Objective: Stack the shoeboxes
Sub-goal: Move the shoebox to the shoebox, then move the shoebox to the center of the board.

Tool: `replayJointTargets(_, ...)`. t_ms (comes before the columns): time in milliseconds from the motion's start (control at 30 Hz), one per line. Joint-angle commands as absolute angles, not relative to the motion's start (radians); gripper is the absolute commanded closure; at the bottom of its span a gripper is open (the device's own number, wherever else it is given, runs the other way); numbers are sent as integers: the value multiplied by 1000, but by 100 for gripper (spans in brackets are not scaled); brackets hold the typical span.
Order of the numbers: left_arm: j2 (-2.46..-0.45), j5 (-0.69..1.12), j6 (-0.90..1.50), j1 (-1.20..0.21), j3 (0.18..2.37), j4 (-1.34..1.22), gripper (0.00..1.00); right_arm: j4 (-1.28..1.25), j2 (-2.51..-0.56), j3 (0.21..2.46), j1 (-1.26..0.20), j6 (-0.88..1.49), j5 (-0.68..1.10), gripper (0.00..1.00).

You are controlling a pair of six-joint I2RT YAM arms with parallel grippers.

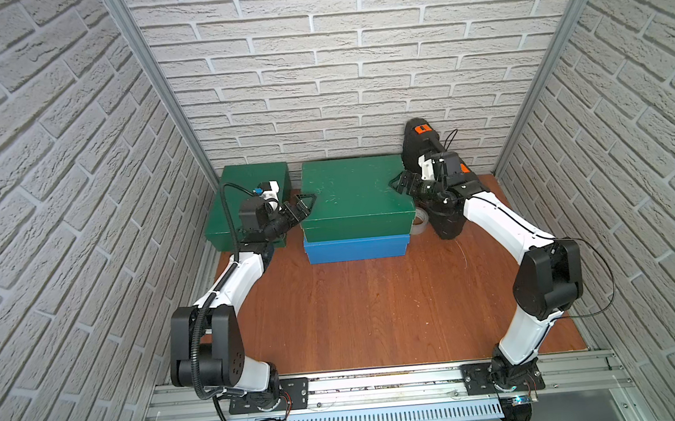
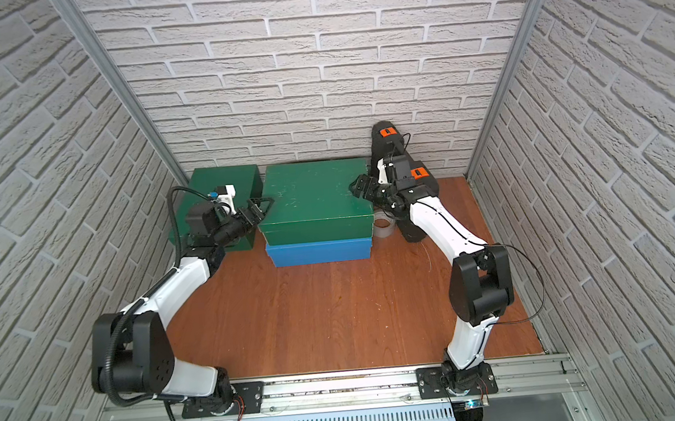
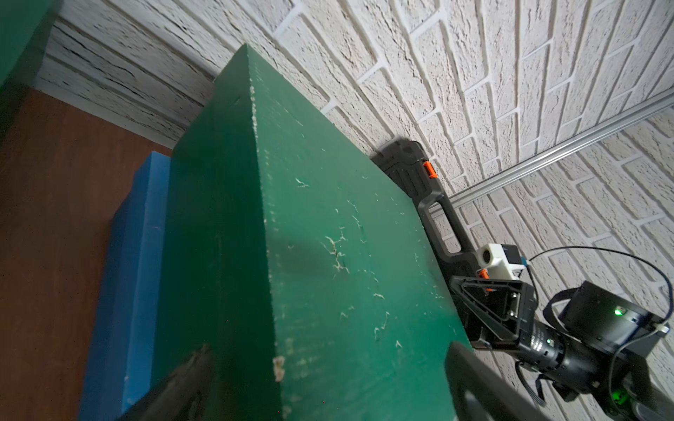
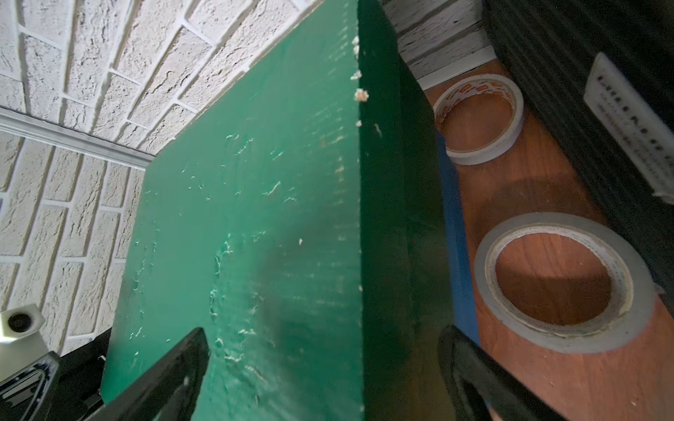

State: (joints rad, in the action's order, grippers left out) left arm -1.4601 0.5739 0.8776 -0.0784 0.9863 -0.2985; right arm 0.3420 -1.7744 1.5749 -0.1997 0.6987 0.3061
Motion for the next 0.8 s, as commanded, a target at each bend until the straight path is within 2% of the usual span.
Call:
replayJointTargets(0,-1413,554,853,-35,985,-275,2,366,-1734,1637,-191,673,263,1)
replayJointTargets(200,-1290,526,808,46,1018,-133,2,454,-1636,1682,-184,643,203,1)
replayJointTargets(400,-1117,426,742,115,1012,17,2,471,-1410,1568,-223,647,146,1)
replayJointTargets(600,-984,383,786,227,929,32,2,441,-1187,1402,-479,614,12,1)
replayJointTargets(767,-1003,355,832,327,909,57,2,407,-1136,1313,-717,605,-55,1)
